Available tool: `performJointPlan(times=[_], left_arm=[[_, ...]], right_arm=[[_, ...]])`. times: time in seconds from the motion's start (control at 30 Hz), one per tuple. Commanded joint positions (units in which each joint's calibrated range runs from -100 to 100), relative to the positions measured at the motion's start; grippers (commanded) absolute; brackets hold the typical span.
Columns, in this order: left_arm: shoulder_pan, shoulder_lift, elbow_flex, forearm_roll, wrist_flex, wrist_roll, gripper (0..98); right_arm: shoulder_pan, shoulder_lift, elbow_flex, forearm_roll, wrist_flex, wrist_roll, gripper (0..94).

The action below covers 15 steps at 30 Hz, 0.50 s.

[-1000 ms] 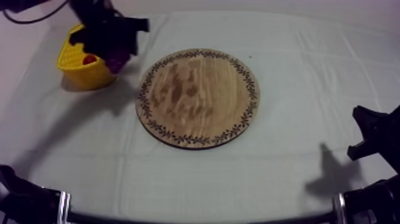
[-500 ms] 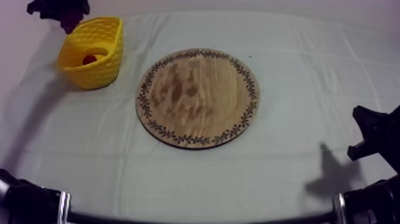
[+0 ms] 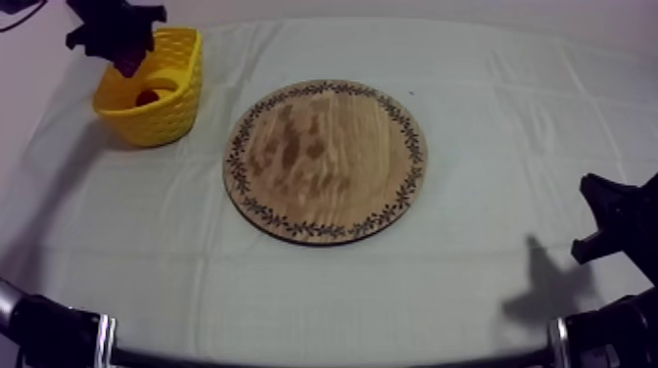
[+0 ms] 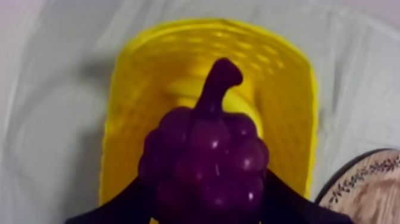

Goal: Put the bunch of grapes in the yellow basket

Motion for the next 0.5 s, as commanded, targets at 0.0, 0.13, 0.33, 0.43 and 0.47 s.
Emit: performJointPlan(times=[0.0, 0.13, 0.33, 0.43, 0.47], left_arm=[[-0.2, 2.0, -0.1, 0.09, -1.6, 0.1, 47.6], [-0.7, 5.3, -0.9, 0.15, -4.2, 0.2, 47.7], [-1.2, 8.4, -2.0, 0.14, -6.2, 0.2, 48.1], [-1.3, 8.8, -2.0, 0.19, -6.4, -0.2, 48.1], [-1.2, 8.9, -1.9, 0.23, -6.3, -0.3, 48.1]], right_arm=[[0.0, 0.0, 0.0, 0.0, 0.0, 0.0, 0.4], [0.0, 0.0, 0.0, 0.0, 0.0, 0.0, 0.4], [0.0, 0.0, 0.0, 0.0, 0.0, 0.0, 0.4], [0.0, 0.0, 0.0, 0.0, 0.0, 0.0, 0.4], [0.0, 0.0, 0.0, 0.0, 0.0, 0.0, 0.4]])
